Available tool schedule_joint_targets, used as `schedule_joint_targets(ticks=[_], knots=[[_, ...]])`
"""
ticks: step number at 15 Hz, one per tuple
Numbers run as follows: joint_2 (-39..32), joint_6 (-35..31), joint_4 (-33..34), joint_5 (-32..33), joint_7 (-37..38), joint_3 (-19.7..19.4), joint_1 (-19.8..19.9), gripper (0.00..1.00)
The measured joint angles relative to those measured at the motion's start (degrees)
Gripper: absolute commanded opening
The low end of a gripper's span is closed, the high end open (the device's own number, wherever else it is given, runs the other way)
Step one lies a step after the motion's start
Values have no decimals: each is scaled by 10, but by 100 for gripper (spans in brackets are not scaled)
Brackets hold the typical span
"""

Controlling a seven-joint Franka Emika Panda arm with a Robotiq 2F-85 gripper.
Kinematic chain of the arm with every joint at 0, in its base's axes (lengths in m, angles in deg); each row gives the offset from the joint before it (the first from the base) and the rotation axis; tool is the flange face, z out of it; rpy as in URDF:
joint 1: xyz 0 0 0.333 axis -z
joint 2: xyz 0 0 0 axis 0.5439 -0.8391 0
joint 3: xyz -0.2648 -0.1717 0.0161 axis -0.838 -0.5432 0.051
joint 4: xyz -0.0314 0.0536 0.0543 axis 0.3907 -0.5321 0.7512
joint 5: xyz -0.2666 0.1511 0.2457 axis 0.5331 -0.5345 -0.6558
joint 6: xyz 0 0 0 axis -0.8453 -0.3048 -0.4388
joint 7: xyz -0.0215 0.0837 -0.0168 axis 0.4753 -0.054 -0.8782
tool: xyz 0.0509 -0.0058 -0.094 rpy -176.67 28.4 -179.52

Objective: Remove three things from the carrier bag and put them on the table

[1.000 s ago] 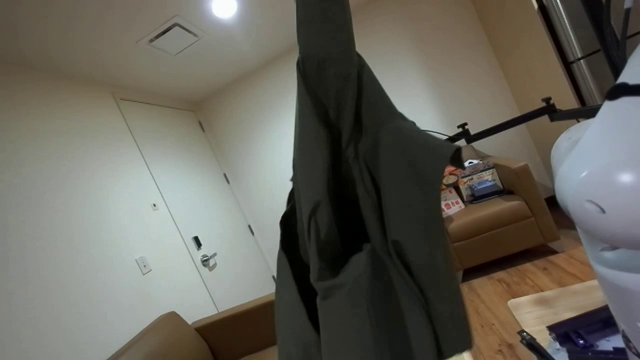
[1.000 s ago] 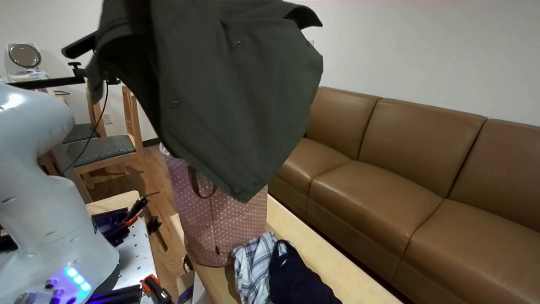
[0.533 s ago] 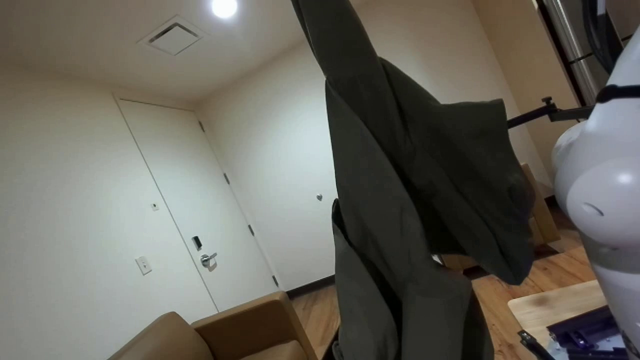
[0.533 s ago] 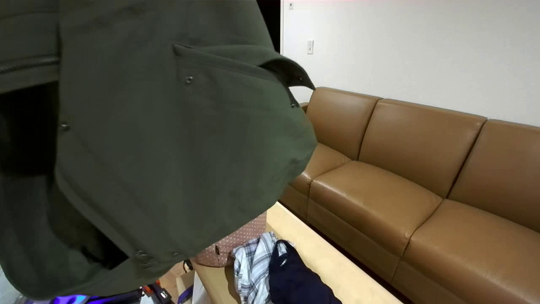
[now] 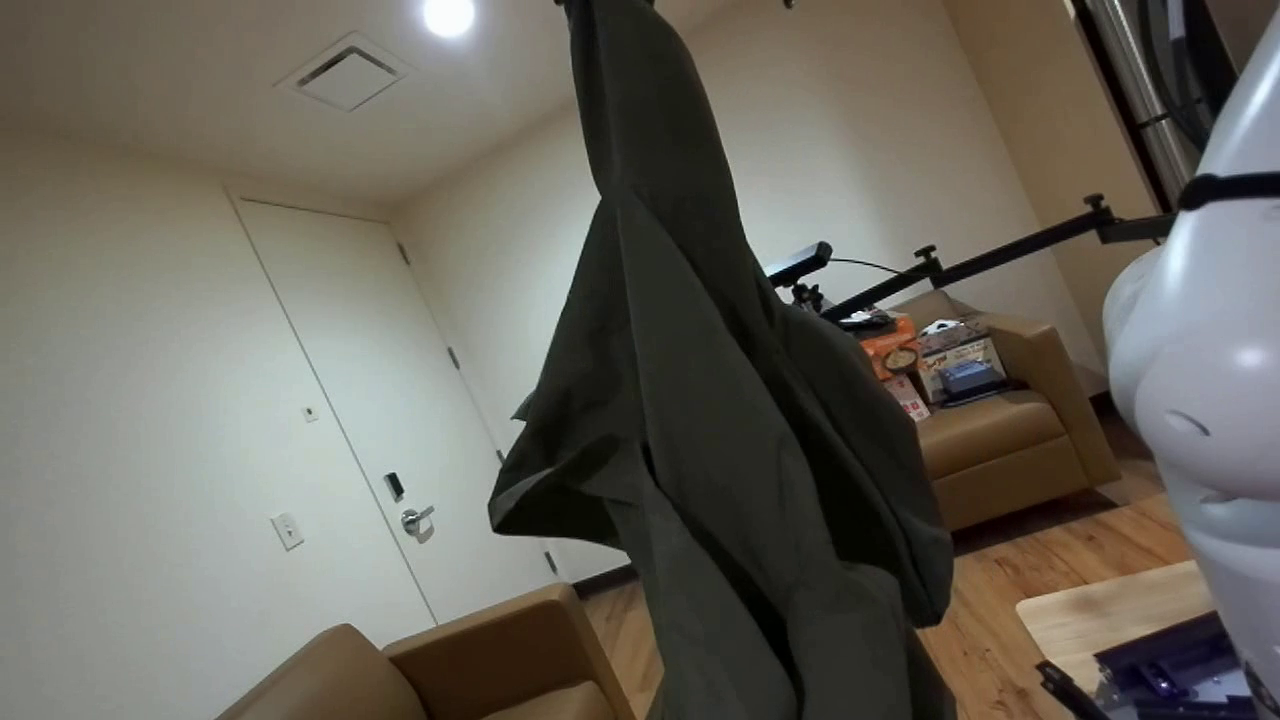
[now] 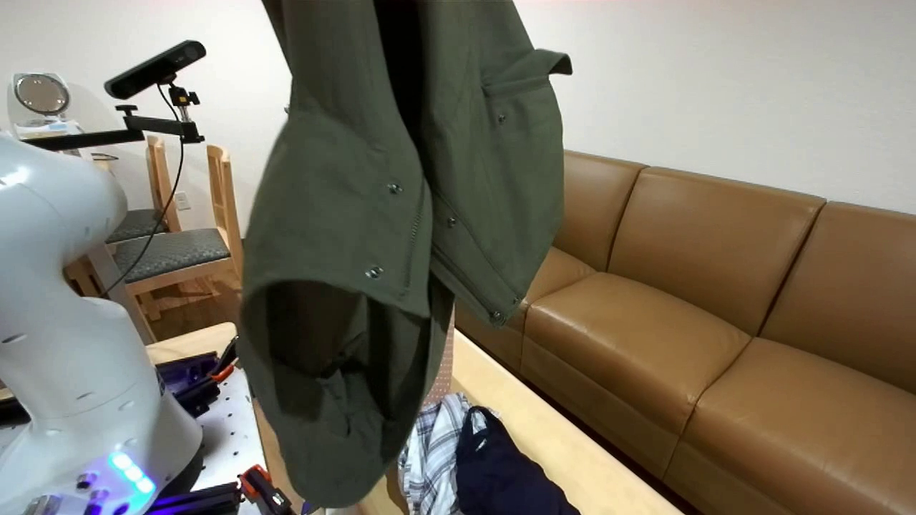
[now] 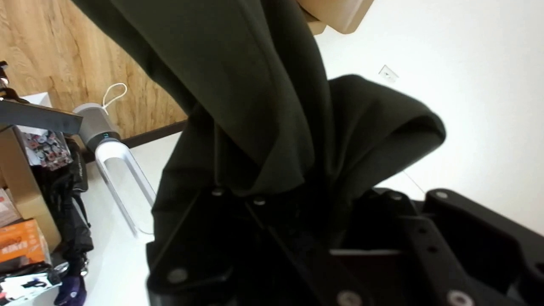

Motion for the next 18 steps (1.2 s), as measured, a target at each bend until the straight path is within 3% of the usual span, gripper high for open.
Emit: schedule_joint_targets(ticks=[3,8,11,15,18], knots=[[-41,0,9,-2,24,-25,-1,5],[-38,3,6,-2,24,-23,-4,5],[-46,-32,5,-1,24,-16,-13,5],[-123,-57,45,19,57,13,-15,6],[-190,-101,50,34,72,13,-16,7]])
